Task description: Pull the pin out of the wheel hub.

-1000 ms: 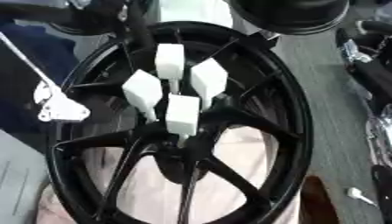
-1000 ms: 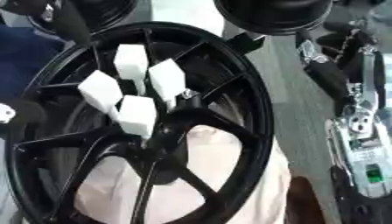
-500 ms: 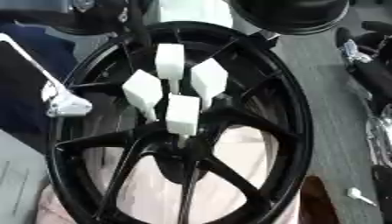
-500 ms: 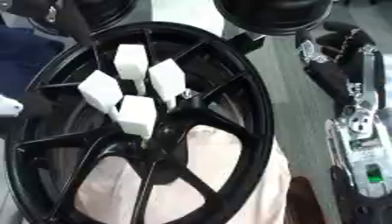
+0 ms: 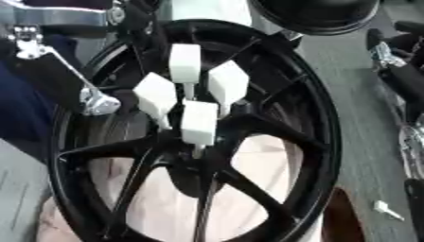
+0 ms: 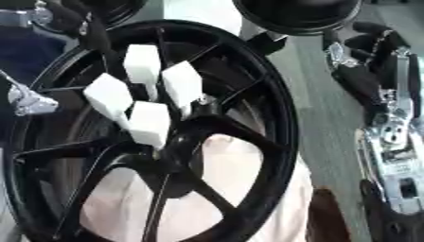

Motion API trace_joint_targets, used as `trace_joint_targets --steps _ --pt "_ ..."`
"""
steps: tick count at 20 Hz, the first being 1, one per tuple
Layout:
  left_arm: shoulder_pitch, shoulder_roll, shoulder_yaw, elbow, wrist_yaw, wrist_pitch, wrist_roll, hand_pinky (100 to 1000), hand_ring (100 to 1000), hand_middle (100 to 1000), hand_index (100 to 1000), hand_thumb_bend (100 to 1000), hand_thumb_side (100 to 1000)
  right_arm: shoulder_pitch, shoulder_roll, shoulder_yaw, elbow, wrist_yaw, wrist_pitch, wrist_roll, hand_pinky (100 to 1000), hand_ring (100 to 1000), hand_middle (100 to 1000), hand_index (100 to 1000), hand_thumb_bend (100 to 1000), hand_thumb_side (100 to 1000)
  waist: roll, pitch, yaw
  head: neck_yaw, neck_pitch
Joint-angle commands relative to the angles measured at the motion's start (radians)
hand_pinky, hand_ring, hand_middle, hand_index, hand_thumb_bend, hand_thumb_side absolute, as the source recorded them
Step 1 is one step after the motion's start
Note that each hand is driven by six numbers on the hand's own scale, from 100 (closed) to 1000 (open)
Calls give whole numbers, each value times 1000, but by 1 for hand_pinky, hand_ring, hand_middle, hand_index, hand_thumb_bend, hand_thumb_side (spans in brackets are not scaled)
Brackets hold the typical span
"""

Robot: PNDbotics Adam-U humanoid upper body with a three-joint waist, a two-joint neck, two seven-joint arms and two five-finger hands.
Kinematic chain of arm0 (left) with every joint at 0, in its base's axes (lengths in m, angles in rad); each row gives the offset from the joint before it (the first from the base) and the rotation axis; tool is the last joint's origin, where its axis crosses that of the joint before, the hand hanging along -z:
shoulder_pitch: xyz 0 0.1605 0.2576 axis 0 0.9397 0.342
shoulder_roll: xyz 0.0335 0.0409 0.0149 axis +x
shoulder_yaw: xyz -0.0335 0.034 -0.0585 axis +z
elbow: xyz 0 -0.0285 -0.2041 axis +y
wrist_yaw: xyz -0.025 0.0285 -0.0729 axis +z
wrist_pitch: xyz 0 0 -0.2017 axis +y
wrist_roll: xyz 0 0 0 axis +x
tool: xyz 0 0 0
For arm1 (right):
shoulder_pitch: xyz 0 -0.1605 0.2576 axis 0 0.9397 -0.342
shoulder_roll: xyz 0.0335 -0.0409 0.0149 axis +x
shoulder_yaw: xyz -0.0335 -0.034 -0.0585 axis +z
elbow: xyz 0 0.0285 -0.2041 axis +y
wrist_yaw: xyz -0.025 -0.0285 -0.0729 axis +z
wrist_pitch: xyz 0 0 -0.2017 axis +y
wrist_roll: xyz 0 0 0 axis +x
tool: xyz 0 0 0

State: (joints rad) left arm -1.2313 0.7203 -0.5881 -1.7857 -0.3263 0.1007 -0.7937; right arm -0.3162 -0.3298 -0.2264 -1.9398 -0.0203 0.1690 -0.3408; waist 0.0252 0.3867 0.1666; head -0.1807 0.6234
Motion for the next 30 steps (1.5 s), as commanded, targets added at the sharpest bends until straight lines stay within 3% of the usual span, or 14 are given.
trace_joint_targets --steps 1,13,30 --pt "-11 10 9 1 -5 -3 7 768 743 755 820 287 144 -9 -11 1 -21 -7 -1 1 802 727 526 690 448 262 -1 -18 0 3 -1" --pt "3 -17 -8 59 61 20 -38 757 708 738 807 234 228 -11 -8 1 -21 -11 3 -4 802 728 526 690 444 265 -9 -12 -3 14 -4" --pt "2 -66 -22 137 40 -14 -32 761 727 764 817 248 218 -16 -5 3 -22 -11 3 -4 802 728 526 690 437 267 -12 -10 -9 16 -9"
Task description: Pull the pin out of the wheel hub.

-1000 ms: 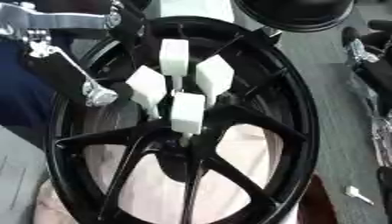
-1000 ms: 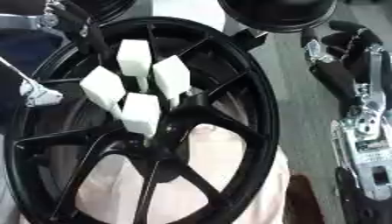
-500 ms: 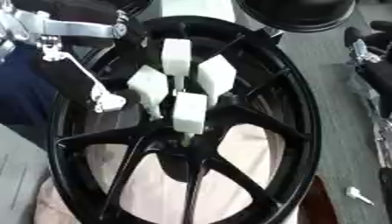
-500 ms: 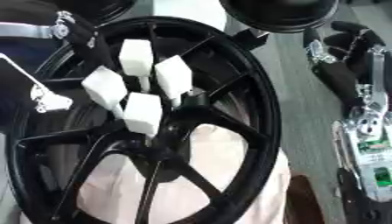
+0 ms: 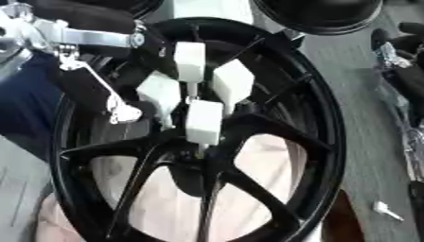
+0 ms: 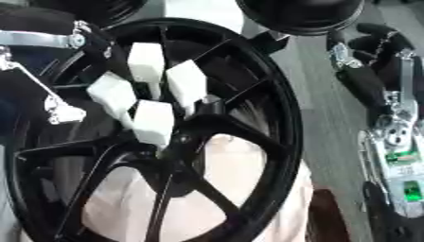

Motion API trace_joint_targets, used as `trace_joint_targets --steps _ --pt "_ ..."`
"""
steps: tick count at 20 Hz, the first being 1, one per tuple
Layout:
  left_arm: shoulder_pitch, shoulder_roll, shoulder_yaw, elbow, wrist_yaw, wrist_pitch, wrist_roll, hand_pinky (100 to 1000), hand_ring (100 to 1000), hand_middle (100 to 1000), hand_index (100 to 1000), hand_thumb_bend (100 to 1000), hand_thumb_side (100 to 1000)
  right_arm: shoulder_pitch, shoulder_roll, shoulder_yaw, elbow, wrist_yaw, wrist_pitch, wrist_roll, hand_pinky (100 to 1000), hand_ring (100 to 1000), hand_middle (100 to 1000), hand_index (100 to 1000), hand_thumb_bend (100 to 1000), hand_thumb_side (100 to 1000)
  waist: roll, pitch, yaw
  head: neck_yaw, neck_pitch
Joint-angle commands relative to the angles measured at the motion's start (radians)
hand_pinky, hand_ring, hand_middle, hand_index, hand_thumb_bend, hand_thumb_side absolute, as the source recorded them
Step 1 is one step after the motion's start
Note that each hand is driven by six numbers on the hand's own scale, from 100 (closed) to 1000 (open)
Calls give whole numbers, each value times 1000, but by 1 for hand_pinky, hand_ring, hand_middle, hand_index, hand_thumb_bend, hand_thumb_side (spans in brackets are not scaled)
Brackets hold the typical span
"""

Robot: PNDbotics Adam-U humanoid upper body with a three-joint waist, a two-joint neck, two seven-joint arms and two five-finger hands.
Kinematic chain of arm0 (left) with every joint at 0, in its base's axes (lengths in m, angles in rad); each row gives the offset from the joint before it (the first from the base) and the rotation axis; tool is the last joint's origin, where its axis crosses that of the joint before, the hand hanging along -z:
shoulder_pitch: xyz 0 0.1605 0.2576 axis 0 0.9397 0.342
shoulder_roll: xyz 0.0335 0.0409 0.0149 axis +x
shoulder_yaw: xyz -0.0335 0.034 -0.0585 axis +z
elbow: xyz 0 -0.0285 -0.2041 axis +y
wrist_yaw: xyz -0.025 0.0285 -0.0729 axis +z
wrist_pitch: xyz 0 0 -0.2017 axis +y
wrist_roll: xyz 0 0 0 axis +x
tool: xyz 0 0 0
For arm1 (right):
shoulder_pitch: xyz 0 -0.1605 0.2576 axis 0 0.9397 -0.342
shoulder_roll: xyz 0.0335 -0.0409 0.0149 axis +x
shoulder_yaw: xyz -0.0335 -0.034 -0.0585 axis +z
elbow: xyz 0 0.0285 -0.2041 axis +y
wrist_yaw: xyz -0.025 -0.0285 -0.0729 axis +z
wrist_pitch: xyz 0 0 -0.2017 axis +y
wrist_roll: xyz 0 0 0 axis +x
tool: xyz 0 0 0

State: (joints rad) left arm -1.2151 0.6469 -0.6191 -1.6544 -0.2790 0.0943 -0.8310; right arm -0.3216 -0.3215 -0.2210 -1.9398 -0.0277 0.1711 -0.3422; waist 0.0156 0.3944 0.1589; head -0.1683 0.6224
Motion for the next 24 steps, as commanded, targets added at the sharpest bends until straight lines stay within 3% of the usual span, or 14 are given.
trace_joint_targets --steps 1,7,17,24 --pt "-14 5 8 11 -9 -10 5 761 727 764 817 249 218 -11 -13 -2 -22 -4 1 -2 802 728 526 690 436 268 -3 -18 -2 4 -9" --pt "-10 -3 7 28 -24 -22 2 761 729 763 818 250 226 -12 -11 -1 -22 -4 1 0 802 728 526 690 434 269 -5 -16 -4 6 -10" --pt "-7 -14 3 53 -18 -29 -1 738 668 673 780 214 189 -14 -10 0 -23 -7 2 -2 803 728 527 690 427 273 -6 -15 -7 6 -11" --pt "-6 -9 18 33 22 -9 59 671 527 487 633 129 141 -13 -11 1 -22 -7 4 -2 803 728 527 690 422 277 -5 -16 -7 7 -11"
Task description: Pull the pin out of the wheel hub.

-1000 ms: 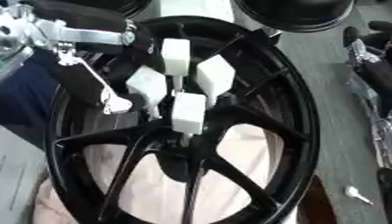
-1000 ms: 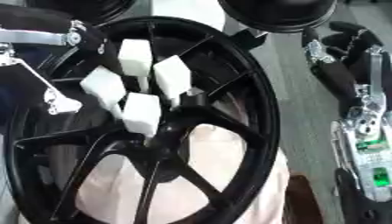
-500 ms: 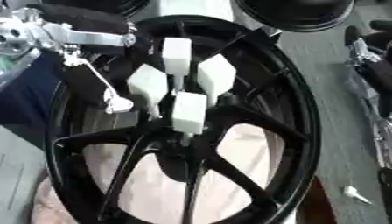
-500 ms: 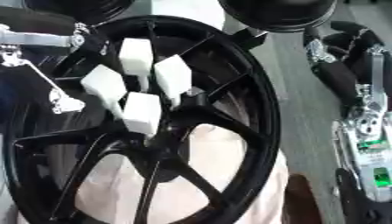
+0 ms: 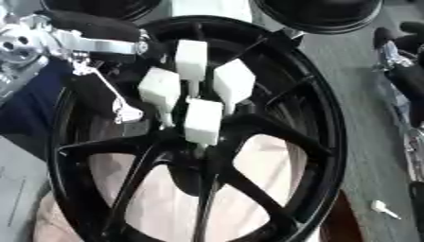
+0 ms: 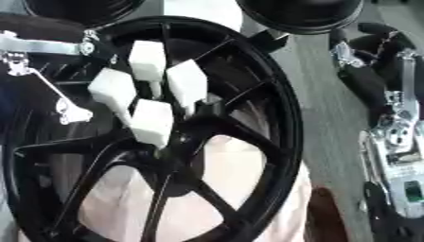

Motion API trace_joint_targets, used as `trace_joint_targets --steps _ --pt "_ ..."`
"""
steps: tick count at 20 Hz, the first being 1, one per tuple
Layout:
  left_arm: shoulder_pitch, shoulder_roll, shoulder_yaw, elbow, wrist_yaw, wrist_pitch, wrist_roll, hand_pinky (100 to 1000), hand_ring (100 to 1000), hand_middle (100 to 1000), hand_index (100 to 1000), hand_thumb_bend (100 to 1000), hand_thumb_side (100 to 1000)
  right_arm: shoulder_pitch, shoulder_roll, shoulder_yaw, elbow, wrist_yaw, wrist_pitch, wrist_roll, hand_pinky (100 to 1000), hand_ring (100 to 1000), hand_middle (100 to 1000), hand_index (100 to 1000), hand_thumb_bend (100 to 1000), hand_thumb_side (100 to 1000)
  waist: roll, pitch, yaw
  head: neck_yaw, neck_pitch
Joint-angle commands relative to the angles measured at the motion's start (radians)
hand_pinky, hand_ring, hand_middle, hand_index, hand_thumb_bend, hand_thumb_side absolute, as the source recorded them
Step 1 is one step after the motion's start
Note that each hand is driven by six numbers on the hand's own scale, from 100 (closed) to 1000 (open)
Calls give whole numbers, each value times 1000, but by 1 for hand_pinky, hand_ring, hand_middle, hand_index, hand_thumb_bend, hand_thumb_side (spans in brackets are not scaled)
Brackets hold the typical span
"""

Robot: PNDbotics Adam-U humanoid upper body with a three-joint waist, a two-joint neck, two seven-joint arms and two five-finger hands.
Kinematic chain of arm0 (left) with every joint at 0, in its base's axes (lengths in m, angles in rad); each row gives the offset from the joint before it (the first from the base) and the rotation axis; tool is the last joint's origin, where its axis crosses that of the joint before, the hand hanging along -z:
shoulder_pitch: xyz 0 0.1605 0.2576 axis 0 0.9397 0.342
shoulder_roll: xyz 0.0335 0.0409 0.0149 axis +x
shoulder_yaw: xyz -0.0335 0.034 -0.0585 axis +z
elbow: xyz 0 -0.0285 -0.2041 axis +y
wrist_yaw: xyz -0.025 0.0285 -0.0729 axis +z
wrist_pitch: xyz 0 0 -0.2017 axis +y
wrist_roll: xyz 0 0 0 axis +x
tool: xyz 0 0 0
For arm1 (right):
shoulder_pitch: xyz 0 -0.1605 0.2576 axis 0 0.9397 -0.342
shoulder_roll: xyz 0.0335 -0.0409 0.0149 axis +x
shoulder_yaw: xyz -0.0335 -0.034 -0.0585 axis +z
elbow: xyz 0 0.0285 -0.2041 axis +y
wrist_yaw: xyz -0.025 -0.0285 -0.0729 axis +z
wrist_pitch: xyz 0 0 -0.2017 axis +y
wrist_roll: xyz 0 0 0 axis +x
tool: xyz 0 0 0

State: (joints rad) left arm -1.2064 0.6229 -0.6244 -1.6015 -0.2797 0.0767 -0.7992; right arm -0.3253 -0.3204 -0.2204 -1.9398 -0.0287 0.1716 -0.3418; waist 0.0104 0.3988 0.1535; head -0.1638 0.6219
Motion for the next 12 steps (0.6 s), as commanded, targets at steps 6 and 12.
trace_joint_targets --steps 6,12 --pt "-6 40 54 -59 102 57 101 600 406 324 461 100 179 -10 -15 1 -22 -6 5 -1 803 728 527 691 420 277 4 -23 0 -2 -9" --pt "32 112 164 -127 182 134 178 554 325 219 358 100 210 -10 -18 -4 -23 -6 4 -8 803 729 527 691 418 277 6 -23 8 -19 -3"
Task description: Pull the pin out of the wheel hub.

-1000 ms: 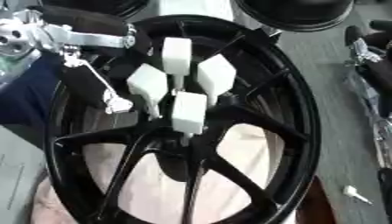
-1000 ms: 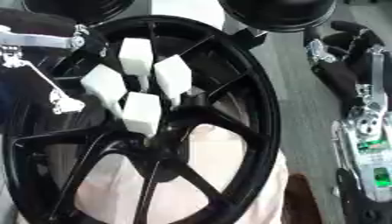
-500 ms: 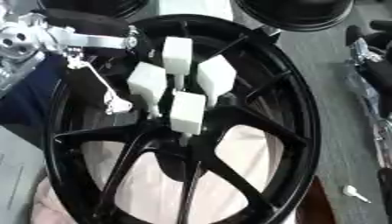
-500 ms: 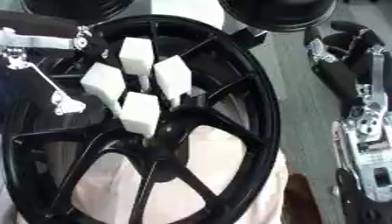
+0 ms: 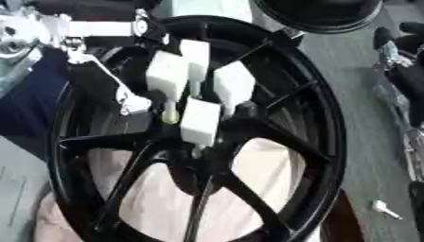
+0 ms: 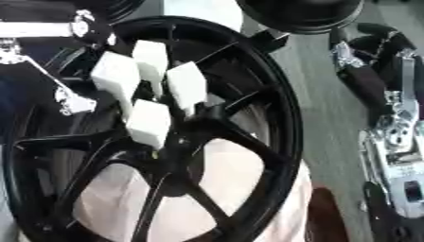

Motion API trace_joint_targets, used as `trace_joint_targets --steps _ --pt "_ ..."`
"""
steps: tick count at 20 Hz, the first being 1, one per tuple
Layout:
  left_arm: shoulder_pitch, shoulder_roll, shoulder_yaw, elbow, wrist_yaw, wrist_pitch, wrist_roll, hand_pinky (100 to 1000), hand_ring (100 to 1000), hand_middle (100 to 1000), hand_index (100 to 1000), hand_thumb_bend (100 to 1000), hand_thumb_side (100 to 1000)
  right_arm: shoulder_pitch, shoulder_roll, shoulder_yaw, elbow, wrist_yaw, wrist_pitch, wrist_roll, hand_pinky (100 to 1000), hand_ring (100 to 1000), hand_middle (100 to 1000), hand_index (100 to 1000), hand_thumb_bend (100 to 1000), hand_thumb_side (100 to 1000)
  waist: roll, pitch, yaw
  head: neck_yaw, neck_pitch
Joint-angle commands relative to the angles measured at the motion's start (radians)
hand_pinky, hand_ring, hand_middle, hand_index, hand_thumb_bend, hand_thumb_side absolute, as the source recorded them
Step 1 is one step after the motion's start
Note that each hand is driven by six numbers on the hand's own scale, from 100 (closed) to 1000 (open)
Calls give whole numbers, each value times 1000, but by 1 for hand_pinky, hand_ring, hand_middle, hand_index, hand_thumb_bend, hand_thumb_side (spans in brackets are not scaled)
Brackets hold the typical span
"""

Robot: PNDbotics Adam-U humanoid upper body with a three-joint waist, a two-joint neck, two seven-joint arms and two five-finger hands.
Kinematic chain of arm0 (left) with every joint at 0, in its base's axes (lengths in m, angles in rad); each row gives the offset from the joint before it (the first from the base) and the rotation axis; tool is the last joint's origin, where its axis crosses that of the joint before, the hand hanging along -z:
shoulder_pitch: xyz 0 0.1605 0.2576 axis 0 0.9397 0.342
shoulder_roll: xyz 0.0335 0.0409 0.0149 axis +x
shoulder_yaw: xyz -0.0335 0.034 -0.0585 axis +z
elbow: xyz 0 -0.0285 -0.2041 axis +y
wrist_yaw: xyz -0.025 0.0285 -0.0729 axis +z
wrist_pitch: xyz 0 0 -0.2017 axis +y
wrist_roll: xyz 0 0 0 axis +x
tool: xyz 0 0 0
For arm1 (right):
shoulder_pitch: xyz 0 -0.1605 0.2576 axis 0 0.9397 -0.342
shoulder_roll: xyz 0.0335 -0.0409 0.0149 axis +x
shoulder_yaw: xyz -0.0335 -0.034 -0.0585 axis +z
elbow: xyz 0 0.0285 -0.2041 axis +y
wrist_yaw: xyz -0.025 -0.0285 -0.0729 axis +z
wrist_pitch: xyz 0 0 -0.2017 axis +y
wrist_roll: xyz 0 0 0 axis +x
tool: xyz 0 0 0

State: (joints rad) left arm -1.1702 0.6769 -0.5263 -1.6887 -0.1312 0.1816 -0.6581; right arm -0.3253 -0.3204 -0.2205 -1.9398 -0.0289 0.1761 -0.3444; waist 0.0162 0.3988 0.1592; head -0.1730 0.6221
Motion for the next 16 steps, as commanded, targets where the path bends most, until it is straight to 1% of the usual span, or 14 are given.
trace_joint_targets --steps 1,5,9,11,14,16 --pt "5 73 91 -56 47 45 52 552 318 211 349 100 211 -9 -18 -5 -23 -6 0 -7 803 728 527 691 417 277 0 -23 4 -15 -1" --pt "50 136 194 -104 108 92 116 540 295 186 325 100 211 -6 -22 -11 -24 -4 0 -14 802 728 528 690 415 276 1 -25 17 -29 3" --pt "113 201 305 -109 154 96 184 536 288 179 321 100 206 -1 -26 -21 -26 -1 0 -24 802 728 528 690 413 276 3 -27 33 -41 3" --pt "153 236 362 -77 165 98 219 534 287 179 322 100 212 3 -29 -29 -27 1 0 -32 802 728 528 690 413 275 4 -31 45 -53 5" --pt "215 288 440 -5 152 127 267 535 290 184 328 100 224 10 -32 -43 -29 4 0 -46 803 729 528 691 412 274 2 -35 65 -74 8" --pt "245 308 493 47 149 130 300 536 293 186 331 100 227 11 -33 -46 -31 4 0 -52 802 729 528 690 411 274 2 -35 68 -79 8"
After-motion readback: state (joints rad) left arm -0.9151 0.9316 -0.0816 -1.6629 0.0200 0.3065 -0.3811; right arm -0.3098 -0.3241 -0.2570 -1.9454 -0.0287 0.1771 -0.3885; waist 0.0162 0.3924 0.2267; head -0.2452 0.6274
